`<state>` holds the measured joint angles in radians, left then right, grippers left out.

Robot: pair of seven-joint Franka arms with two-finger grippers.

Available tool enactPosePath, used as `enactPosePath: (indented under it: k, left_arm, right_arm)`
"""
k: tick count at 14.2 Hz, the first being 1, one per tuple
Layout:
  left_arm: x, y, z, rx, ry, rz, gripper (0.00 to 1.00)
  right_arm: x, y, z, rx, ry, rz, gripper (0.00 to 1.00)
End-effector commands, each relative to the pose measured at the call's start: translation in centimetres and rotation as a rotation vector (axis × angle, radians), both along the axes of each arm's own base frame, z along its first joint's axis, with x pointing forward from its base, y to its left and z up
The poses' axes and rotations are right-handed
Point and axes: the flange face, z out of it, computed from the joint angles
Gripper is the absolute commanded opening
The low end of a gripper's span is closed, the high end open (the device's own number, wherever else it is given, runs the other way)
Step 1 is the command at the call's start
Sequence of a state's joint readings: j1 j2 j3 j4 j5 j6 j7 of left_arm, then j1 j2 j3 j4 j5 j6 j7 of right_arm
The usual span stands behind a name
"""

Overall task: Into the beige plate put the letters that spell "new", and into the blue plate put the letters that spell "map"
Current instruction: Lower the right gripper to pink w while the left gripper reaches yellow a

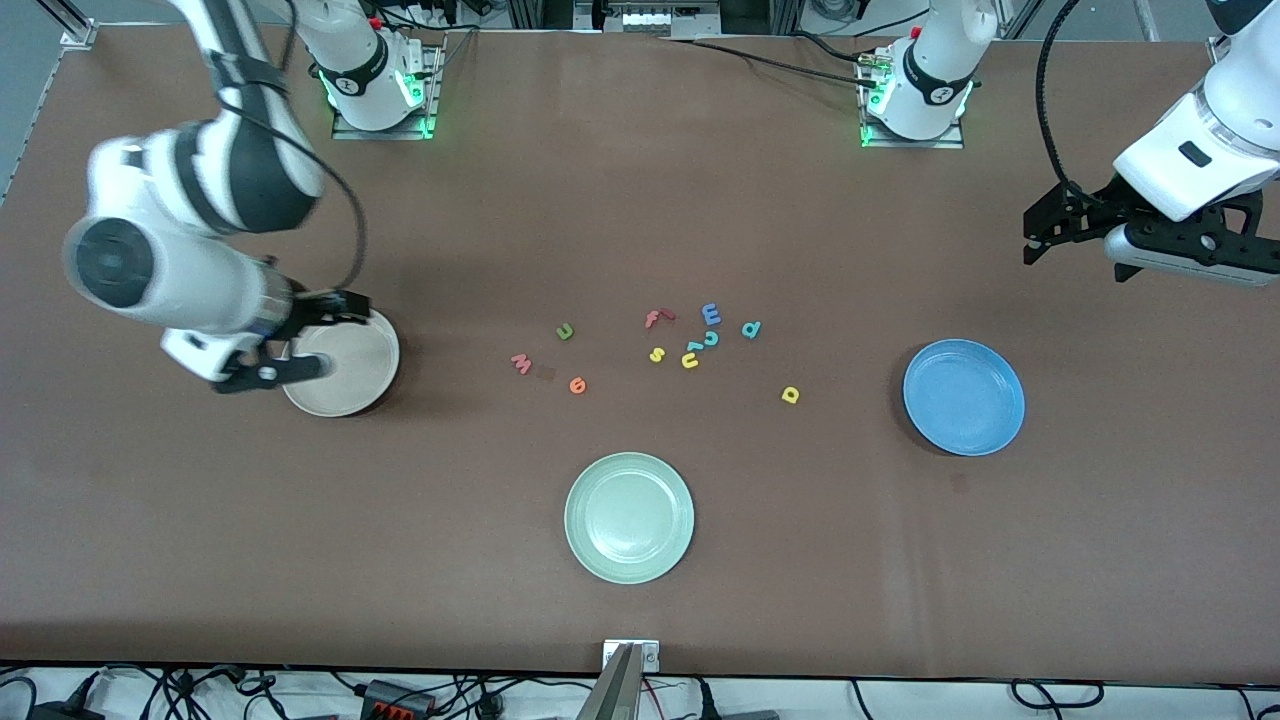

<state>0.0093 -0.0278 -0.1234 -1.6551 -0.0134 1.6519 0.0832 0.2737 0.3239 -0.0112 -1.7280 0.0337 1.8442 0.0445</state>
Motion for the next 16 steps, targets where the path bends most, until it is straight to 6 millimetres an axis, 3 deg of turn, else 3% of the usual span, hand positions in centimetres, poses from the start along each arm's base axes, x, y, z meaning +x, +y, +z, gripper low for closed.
enactPosePath:
  k: [1, 5, 6, 9, 12, 14, 16]
  left_arm:
    - [0.3, -0.3, 0.4, 0.017, 0.052, -0.019, 1.0]
    - [1.4, -0.1, -3.3, 0.01, 0.161, -0.015, 1.0]
    - [2.2, -0.7, -5.5, 0.017, 0.203, -0.026, 1.0]
    - [3.6, -1.3, -9.5, 0.012, 0.262, -0.038, 1.0]
    - [5.0, -4.5, -14.5, 0.024, 0.287, -0.092, 1.0]
    - [6.3, -5.3, -17.4, 0.019, 0.272, -0.096, 1.0]
    - [7.6, -5.5, -20.1, 0.01, 0.246, -0.086, 1.0]
  right_arm:
    - [-0.3, 6.3, -3.3, -0.011, -0.034, -0.02, 1.0]
    - [-2.1, 14.5, -8.5, -0.018, -0.095, -0.079, 1.0]
    - [-2.5, 15.8, -9.5, -0.019, -0.105, -0.068, 1.0]
    - [-2.6, 16.0, -12.0, -0.033, -0.093, -0.008, 1.0]
    - [-2.5, 15.3, -14.2, -0.041, -0.065, 0.057, 0.9]
    - [-2.7, 15.7, -16.0, -0.039, -0.063, 0.09, 0.81]
    - [-2.6, 16.1, -17.5, -0.03, -0.081, 0.094, 0.77]
